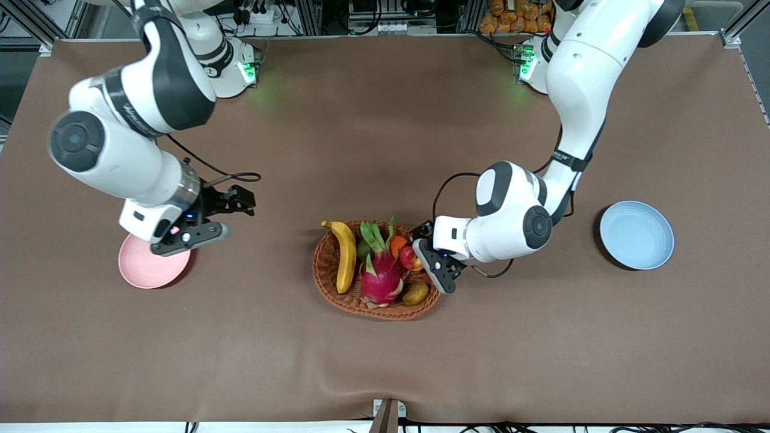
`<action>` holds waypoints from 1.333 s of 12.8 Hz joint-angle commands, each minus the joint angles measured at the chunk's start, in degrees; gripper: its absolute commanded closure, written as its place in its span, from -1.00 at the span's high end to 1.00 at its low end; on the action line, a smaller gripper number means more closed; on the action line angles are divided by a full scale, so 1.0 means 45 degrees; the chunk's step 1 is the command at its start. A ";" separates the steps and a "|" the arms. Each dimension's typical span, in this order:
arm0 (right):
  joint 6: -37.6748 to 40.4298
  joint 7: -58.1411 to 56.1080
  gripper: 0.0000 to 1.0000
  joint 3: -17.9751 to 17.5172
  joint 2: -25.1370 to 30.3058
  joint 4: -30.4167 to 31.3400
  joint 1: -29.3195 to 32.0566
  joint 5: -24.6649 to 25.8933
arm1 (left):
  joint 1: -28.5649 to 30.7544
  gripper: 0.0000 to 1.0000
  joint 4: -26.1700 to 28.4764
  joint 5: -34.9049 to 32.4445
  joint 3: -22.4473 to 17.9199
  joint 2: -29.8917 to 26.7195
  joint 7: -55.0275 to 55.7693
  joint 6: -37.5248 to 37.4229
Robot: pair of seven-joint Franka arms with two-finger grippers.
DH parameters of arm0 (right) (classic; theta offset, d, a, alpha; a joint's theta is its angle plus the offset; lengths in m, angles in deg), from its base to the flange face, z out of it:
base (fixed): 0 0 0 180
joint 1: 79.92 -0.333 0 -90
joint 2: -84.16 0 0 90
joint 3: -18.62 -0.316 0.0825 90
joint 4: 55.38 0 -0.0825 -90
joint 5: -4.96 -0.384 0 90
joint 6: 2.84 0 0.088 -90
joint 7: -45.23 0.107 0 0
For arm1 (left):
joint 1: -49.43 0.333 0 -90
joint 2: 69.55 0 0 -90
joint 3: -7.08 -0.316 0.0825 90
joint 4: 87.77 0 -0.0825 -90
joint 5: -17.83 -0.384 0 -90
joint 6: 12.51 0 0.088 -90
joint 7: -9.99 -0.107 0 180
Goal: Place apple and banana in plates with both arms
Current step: 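Carry the apple toward the blue plate while the right gripper reaches the banana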
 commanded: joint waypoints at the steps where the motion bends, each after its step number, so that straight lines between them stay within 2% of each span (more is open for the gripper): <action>1: -0.0460 0.0070 1.00 0.0104 -0.0301 0.0380 -0.0051 -0.1519 | 0.0483 -0.20 0.0351 0.0133 -0.0063 -0.0680 0.0469 -0.1061; 2: -0.0889 0.0070 1.00 0.0104 -0.0457 0.0653 -0.0148 -0.1971 | 0.0678 -0.22 0.0371 0.0133 -0.0063 -0.0874 0.0859 -0.1471; 5: -0.2371 0.0632 1.00 0.0104 -0.1373 0.0695 -0.0908 -0.2190 | 0.1166 -0.29 0.0390 0.0017 -0.0199 -0.1402 0.1797 -0.2526; 8: -0.3878 0.1105 1.00 0.0104 -0.2604 0.0714 -0.1592 -0.2190 | 0.1812 -0.31 0.0973 -0.1385 -0.0200 -0.2356 0.3765 -0.3057; 11: -0.4057 0.1337 1.00 0.0104 -0.3055 0.0695 -0.2003 -0.2190 | 0.2258 -0.31 0.1423 -0.3551 -0.0200 -0.3295 0.5704 -0.3232; 13: -0.4232 0.1883 1.00 0.0104 -0.3348 0.0714 -0.2355 -0.2190 | 0.3020 -0.26 0.2202 -0.4182 -0.0199 -0.3764 0.5571 -0.2981; 14: -0.4252 0.2292 1.00 0.0104 -0.3485 0.0695 -0.2511 -0.2190 | 0.3449 -0.14 0.2632 -0.4609 -0.0180 -0.3999 0.5551 -0.2670; 17: -0.4466 0.3329 1.00 0.0104 -0.3700 0.0715 -0.2941 -0.2190 | 0.4777 -0.14 0.4037 -0.5606 -0.0180 -0.4915 0.5511 -0.2161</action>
